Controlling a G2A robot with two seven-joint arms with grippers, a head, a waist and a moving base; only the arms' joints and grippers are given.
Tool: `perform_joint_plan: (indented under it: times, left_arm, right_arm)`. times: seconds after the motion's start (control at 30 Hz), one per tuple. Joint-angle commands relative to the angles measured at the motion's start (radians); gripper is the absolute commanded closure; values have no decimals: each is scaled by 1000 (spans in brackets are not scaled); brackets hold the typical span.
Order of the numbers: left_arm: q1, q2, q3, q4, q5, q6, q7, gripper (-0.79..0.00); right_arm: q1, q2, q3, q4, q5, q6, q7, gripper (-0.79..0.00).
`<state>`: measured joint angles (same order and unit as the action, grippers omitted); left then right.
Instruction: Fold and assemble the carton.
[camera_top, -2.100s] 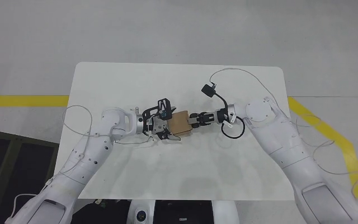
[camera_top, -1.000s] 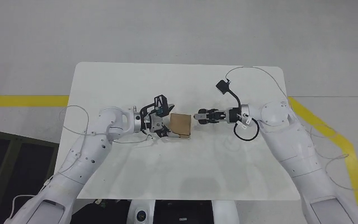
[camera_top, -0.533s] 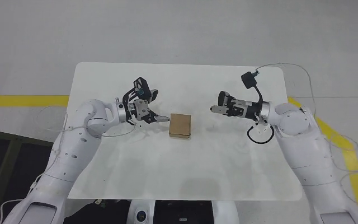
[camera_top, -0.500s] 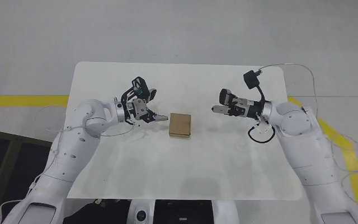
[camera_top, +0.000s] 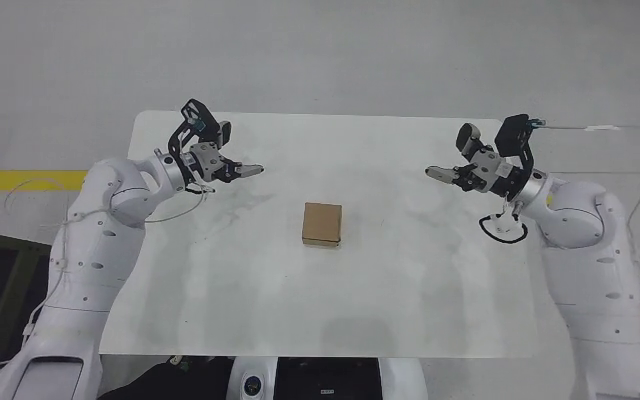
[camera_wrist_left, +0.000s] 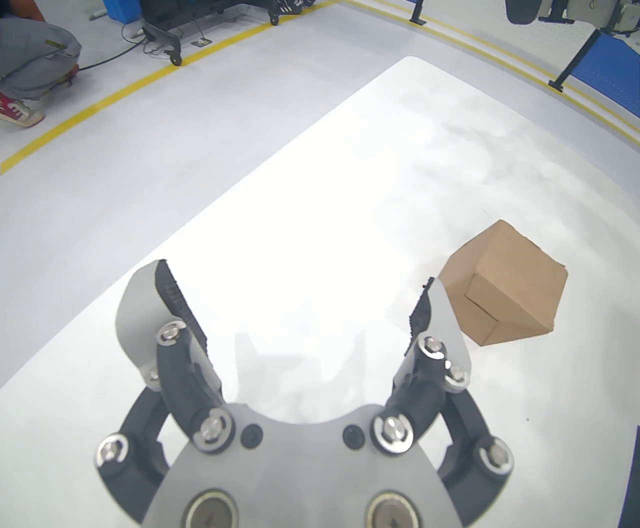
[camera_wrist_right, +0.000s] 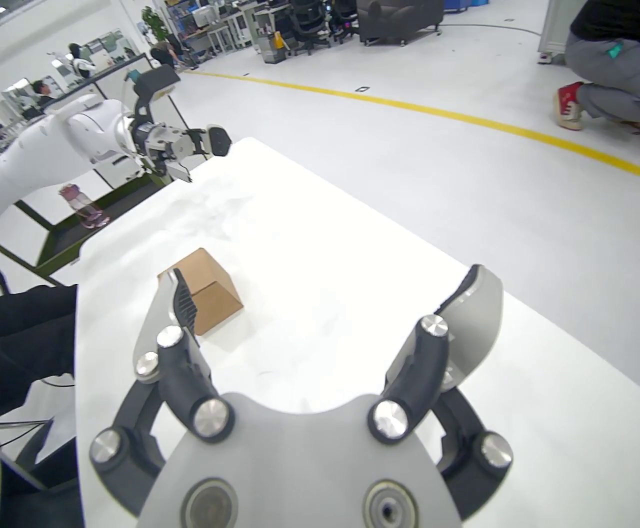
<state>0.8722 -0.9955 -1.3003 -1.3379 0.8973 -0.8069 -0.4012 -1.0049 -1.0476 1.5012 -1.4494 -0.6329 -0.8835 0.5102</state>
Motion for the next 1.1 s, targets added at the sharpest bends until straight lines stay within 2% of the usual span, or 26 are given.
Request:
perform_joint_plan:
  times: [0.0,0.1,0.2,1.07]
  left_arm:
    - [-12,1,-4,12,7,4,11,-785]
    - [-20,1,-7,20,13,13,17,-785]
    - [-20,1,-7,21,13,14,17,-784]
    - [-20,1,-7,20,13,13,17,-784]
  right_arm:
    - [10,2,0,8,-41,1,-11,-785]
    - [30,7,-6,-5,-119,-18,-6,-785]
    - [30,7,-6,-5,-129,-18,-6,-785]
    - [30,7,-6,-5,-119,-18,-6,-785]
